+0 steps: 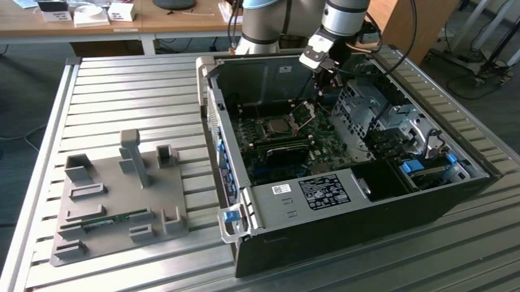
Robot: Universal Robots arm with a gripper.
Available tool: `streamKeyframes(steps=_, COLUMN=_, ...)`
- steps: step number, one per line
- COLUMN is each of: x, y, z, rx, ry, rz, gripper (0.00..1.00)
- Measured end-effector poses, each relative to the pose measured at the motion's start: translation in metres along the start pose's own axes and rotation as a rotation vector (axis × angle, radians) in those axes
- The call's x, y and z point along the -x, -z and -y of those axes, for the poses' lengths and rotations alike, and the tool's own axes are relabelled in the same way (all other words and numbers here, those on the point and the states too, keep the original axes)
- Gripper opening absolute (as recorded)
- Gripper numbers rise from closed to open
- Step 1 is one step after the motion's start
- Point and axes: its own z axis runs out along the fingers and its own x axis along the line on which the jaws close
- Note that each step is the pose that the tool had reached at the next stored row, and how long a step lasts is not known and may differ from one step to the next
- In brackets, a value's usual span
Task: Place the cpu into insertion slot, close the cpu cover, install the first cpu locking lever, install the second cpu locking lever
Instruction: 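Close the cpu cover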
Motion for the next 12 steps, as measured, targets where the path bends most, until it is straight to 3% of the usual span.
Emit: streamKeyframes(steps=12, x=0.0000, y=-0.0074, z=-0.0018, rx=0.0000, ry=0.000, rz=-0.0003, gripper=0.11)
